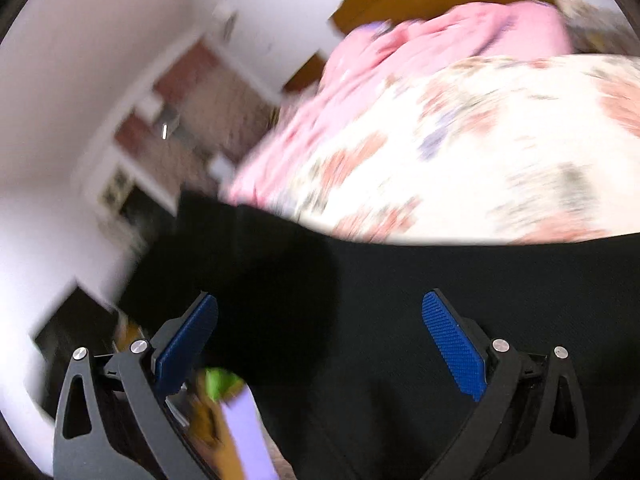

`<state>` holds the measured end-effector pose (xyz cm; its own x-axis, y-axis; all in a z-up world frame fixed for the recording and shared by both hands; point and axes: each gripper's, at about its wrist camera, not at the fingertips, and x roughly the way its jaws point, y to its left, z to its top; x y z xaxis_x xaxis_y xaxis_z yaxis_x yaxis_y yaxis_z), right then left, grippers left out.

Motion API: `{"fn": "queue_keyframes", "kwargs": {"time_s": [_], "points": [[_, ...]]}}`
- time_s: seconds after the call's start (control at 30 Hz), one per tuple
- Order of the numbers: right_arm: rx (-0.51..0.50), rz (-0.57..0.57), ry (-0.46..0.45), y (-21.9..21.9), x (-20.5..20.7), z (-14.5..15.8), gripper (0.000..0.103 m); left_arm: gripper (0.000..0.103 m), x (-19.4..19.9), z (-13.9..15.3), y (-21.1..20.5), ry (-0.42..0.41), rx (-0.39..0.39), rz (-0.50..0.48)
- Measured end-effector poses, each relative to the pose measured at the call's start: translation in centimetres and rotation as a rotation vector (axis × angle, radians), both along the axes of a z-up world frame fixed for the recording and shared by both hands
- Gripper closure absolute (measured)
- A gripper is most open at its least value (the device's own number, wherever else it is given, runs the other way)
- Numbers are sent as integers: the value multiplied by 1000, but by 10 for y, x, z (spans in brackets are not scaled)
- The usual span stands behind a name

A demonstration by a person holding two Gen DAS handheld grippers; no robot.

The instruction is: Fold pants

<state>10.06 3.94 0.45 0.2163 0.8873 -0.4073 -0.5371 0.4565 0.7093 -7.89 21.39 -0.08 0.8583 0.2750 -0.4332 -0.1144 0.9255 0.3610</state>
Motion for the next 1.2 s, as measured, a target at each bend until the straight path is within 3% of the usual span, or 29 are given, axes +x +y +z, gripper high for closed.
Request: {"fn": "queue_keyframes", "kwargs": {"time_s": [0.03, 0.1, 0.13, 0.17, 0.2, 0.27, 0.33, 0.4, 0.5, 0.6, 0.67, 0.77, 0.9, 1.0, 1.03, 1.07, 1.13, 1.2], "points": [[-10, -19, 2, -11, 4, 3, 4, 66, 4, -14, -20, 52, 70, -69], [-49, -39, -3, -25, 7, 4, 4, 65, 6, -37, -40, 143, 121, -164], [-69, -44, 1, -30, 7, 3, 4, 59, 3, -49, -49, 173, 166, -205], [-86, -48, 12, -35, 7, 1, 4, 58, -4, -52, -55, 142, 220, -211], [-105, -50, 33, -40, 6, -5, 4, 50, -9, -51, -55, 132, 226, -218], [-138, -49, 66, -43, 3, -14, 4, 42, -24, -41, -45, 121, 155, -256], [-179, -32, 110, -44, -3, -24, 4, 27, -40, -29, -30, 79, 101, -240], [-179, 17, 126, -41, -15, -29, 4, 26, -47, -23, -9, 75, 52, -167], [-219, 105, 140, -23, -40, -33, 4, 22, -54, -23, 42, 75, -76, 14], [-286, 178, 123, 0, -64, -38, 4, 22, -60, -27, 76, 83, -195, 106], [-324, 196, 82, 18, -70, -37, 4, 22, -63, -29, 92, 85, -246, 126], [-309, 221, 106, 36, -70, -34, 4, 22, -61, -34, 99, 93, -311, 119], [-259, 186, 143, 48, -55, -31, 7, 22, -63, -44, 101, 114, -321, 92], [-257, 138, 162, 45, -44, -34, 39, 20, -60, -55, 93, 124, -299, 81], [-268, 133, 141, 45, -45, -34, 56, 20, -58, -56, 93, 125, -294, 85], [-273, 123, 123, 42, -46, -34, 83, 20, -57, -56, 92, 126, -298, 86], [-263, 111, 49, 40, -53, -22, 85, 20, -52, -56, 93, 128, -305, 92], [-287, 107, -84, 44, -66, 1, 85, 20, -47, -52, 93, 125, -299, 95]]}}
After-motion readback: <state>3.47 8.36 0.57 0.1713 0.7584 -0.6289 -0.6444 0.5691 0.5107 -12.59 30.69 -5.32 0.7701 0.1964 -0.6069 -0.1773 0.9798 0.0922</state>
